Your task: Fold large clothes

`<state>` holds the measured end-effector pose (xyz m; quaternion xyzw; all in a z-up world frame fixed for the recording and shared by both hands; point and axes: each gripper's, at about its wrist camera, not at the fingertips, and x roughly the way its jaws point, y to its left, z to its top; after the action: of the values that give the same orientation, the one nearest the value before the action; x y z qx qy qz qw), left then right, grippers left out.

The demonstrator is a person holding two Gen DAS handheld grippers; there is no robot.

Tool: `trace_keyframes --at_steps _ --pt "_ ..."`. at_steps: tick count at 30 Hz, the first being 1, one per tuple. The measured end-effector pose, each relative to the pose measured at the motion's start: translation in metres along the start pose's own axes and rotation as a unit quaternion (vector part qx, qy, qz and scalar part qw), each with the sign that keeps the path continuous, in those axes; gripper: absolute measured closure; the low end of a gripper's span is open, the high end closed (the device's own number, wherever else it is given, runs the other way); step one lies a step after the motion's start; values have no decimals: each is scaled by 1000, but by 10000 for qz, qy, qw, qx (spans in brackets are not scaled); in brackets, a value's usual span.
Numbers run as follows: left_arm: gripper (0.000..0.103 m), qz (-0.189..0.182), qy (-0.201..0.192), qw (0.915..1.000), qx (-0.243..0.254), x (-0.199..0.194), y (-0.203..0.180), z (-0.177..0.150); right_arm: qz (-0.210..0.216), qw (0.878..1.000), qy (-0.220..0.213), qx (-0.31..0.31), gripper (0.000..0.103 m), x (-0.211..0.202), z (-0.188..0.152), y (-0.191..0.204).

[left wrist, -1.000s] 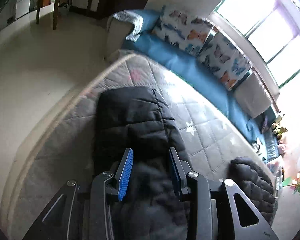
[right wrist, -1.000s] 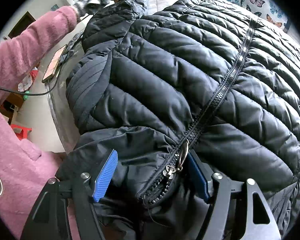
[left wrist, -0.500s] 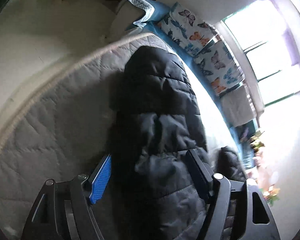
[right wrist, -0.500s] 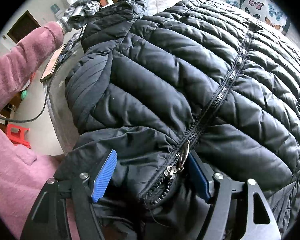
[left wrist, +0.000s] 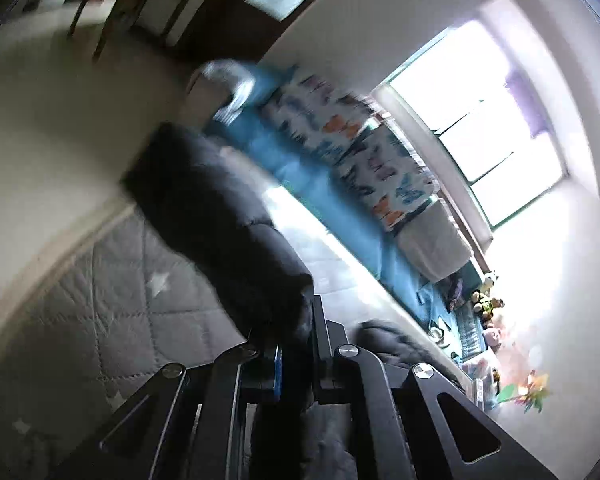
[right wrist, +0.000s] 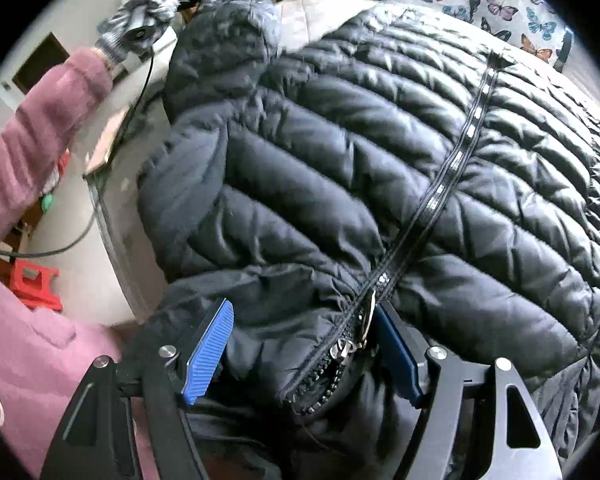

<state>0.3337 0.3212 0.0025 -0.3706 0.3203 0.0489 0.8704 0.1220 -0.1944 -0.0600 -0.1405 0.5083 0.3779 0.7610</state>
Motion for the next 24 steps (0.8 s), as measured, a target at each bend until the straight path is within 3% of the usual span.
trace_keyframes --at_steps 6,12,18,22,24 --pt "94 -340 -476 9925 1077 -74 -116 -32 -187 9981 -581 71 24 -34 -10 -8" --pt "94 -826 -269 9752 2036 -99 -222 -127 -387 9915 -1126 524 24 -69 -34 -33" --pt "94 -1193 502 9505 2826 -78 -290 -251 -626 9799 -1500 1154 24 -95 -74 -64" --pt "94 -1345 1362 9261 3251 -40 -317 -350 -730 9708 -1631 1603 24 -102 -99 -82" --pt "94 -1266 1967 9053 3545 -10 -321 -410 -724 9666 -1652 1822 24 -102 -112 -89"
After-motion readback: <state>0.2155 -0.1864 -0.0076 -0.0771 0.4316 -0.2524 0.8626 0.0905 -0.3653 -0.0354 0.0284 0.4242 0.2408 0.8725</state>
